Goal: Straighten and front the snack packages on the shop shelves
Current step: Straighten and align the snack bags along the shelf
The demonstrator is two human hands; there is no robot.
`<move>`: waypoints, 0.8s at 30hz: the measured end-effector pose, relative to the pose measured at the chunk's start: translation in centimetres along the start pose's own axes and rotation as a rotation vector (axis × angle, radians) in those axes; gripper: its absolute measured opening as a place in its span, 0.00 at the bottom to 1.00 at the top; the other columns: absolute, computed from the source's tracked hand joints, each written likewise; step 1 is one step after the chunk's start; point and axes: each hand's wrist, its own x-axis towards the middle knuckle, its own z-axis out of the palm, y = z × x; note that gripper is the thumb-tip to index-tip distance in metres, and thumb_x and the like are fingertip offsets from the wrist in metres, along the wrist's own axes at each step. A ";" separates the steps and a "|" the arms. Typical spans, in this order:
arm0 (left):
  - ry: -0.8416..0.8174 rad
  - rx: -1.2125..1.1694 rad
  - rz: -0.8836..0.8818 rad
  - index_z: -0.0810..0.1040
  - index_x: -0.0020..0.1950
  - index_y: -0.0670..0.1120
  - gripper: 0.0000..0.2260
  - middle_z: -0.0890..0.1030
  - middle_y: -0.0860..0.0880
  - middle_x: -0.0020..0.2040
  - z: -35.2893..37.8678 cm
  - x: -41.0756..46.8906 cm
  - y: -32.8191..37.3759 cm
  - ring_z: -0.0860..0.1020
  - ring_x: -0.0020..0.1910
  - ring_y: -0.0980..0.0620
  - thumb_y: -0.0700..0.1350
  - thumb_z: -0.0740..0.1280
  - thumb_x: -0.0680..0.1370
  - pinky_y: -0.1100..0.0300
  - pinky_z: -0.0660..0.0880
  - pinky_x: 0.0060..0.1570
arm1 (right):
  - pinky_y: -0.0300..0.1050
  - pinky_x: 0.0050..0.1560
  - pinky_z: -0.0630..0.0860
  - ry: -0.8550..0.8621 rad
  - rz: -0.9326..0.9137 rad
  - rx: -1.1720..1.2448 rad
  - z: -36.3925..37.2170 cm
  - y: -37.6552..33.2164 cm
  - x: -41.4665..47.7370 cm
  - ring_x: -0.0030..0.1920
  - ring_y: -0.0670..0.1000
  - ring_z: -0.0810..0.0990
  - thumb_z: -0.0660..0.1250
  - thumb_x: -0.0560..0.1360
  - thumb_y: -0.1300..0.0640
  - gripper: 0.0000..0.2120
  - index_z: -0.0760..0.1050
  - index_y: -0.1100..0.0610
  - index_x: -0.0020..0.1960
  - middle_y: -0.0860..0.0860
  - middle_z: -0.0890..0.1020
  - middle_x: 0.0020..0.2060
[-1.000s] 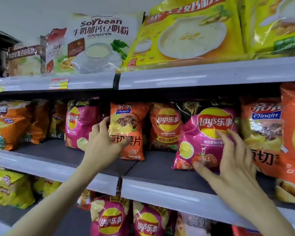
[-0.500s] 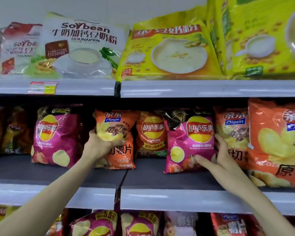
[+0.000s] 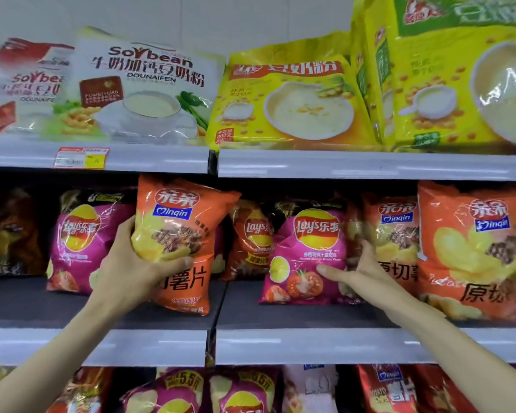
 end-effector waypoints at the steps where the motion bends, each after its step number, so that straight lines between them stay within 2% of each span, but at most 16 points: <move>1: -0.003 0.002 0.019 0.64 0.73 0.64 0.57 0.84 0.56 0.58 -0.5 -0.4 0.0 0.86 0.54 0.50 0.67 0.87 0.49 0.41 0.82 0.56 | 0.41 0.40 0.74 -0.020 0.035 0.018 0.2 0.0 0.3 0.40 0.48 0.80 0.81 0.68 0.41 0.59 0.43 0.49 0.83 0.52 0.82 0.43; 4: 0.013 -0.053 0.070 0.64 0.76 0.56 0.52 0.86 0.53 0.53 -2.2 -1.7 -0.3 0.87 0.48 0.55 0.53 0.88 0.58 0.52 0.84 0.44 | 0.42 0.36 0.70 -0.092 0.116 0.101 0.5 0.6 0.8 0.31 0.48 0.74 0.84 0.60 0.41 0.60 0.52 0.52 0.79 0.50 0.78 0.30; 7: 0.039 -0.146 0.080 0.66 0.76 0.52 0.45 0.87 0.62 0.48 -3.9 -2.8 -0.6 0.87 0.44 0.60 0.40 0.84 0.64 0.58 0.84 0.37 | 0.42 0.29 0.64 -0.155 0.116 0.138 0.7 0.9 1.2 0.25 0.48 0.68 0.85 0.62 0.48 0.49 0.64 0.61 0.73 0.50 0.73 0.25; 9: 0.083 -0.170 0.066 0.68 0.74 0.53 0.46 0.87 0.59 0.49 -5.2 -3.0 -1.2 0.87 0.46 0.59 0.46 0.87 0.61 0.58 0.84 0.37 | 0.42 0.25 0.60 -0.171 0.115 0.192 1.1 0.6 1.5 0.23 0.49 0.67 0.85 0.63 0.54 0.39 0.73 0.67 0.67 0.52 0.73 0.25; 11: 0.129 -0.167 0.052 0.69 0.73 0.56 0.52 0.86 0.54 0.56 -6.5 -3.0 -1.4 0.87 0.51 0.53 0.57 0.89 0.54 0.47 0.85 0.45 | 0.43 0.26 0.61 -0.191 0.121 0.240 2.1 -0.1 1.4 0.24 0.50 0.68 0.86 0.61 0.56 0.34 0.78 0.69 0.61 0.54 0.75 0.26; 13: 0.178 -0.173 0.042 0.69 0.73 0.55 0.55 0.84 0.52 0.58 -7.4 -3.2 -1.4 0.86 0.54 0.48 0.61 0.87 0.50 0.40 0.84 0.50 | 0.47 0.33 0.73 -0.198 0.092 0.270 3.5 -1.1 1.2 0.31 0.57 0.78 0.89 0.57 0.57 0.32 0.81 0.64 0.57 0.61 0.83 0.34; 14: 0.196 -0.168 0.041 0.68 0.74 0.55 0.55 0.84 0.52 0.58 -7.8 -3.2 -1.4 0.85 0.54 0.48 0.60 0.88 0.51 0.39 0.83 0.50 | 0.54 0.43 0.79 -0.202 0.064 0.283 4.3 -1.4 1.1 0.39 0.61 0.84 0.90 0.55 0.57 0.33 0.82 0.61 0.57 0.65 0.86 0.42; 15: 0.220 -0.162 0.042 0.68 0.74 0.53 0.53 0.83 0.53 0.58 -8.2 -3.3 -1.5 0.85 0.54 0.48 0.57 0.89 0.53 0.40 0.84 0.48 | 0.59 0.52 0.80 -0.207 0.048 0.294 5.2 -1.9 1.0 0.47 0.64 0.85 0.90 0.55 0.58 0.33 0.83 0.58 0.58 0.67 0.86 0.50; 16: 0.241 -0.175 0.041 0.69 0.74 0.52 0.51 0.84 0.52 0.58 -8.6 -3.3 -1.8 0.85 0.54 0.47 0.53 0.89 0.56 0.41 0.84 0.44 | 0.60 0.56 0.79 -0.216 0.041 0.292 6.1 -2.7 0.7 0.50 0.64 0.85 0.90 0.56 0.58 0.33 0.83 0.56 0.59 0.66 0.86 0.53; 18: 0.289 -0.212 0.020 0.69 0.75 0.51 0.49 0.84 0.50 0.60 -9.6 -3.3 -2.4 0.86 0.53 0.44 0.52 0.88 0.57 0.45 0.84 0.33 | 0.62 0.60 0.81 -0.234 0.010 0.279 8.1 -3.9 0.8 0.53 0.63 0.87 0.90 0.55 0.57 0.38 0.80 0.55 0.62 0.61 0.87 0.52; 20: 0.347 -0.235 -0.018 0.67 0.75 0.55 0.51 0.84 0.50 0.62 -10.6 -3.3 -3.0 0.86 0.53 0.44 0.53 0.88 0.57 0.44 0.84 0.30 | 0.68 0.61 0.80 -0.241 0.000 0.284 10.0 -5.3 0.8 0.57 0.65 0.86 0.90 0.54 0.57 0.42 0.77 0.55 0.64 0.58 0.88 0.51; 21: 0.368 -0.225 -0.031 0.67 0.75 0.57 0.50 0.84 0.50 0.62 -11.2 -3.5 -3.3 0.86 0.53 0.43 0.53 0.88 0.58 0.40 0.84 0.32 | 0.66 0.61 0.80 -0.245 -0.003 0.293 10.9 -6.0 0.8 0.56 0.66 0.86 0.90 0.55 0.58 0.40 0.77 0.56 0.63 0.60 0.88 0.51; 22: 0.369 -0.215 -0.036 0.67 0.75 0.58 0.51 0.84 0.50 0.63 -11.8 -3.7 -3.4 0.86 0.53 0.42 0.54 0.88 0.57 0.36 0.83 0.34 | 0.62 0.60 0.81 -0.258 -0.004 0.299 11.7 -6.7 0.7 0.53 0.65 0.86 0.89 0.57 0.59 0.36 0.78 0.57 0.61 0.63 0.87 0.52; 24: 0.400 -0.244 -0.056 0.68 0.74 0.58 0.54 0.84 0.49 0.62 -13.2 -4.0 -3.7 0.87 0.53 0.42 0.58 0.90 0.52 0.34 0.83 0.34 | 0.53 0.48 0.77 -0.279 -0.001 0.311 13.3 -7.7 0.9 0.45 0.61 0.83 0.89 0.58 0.59 0.33 0.80 0.60 0.60 0.65 0.86 0.51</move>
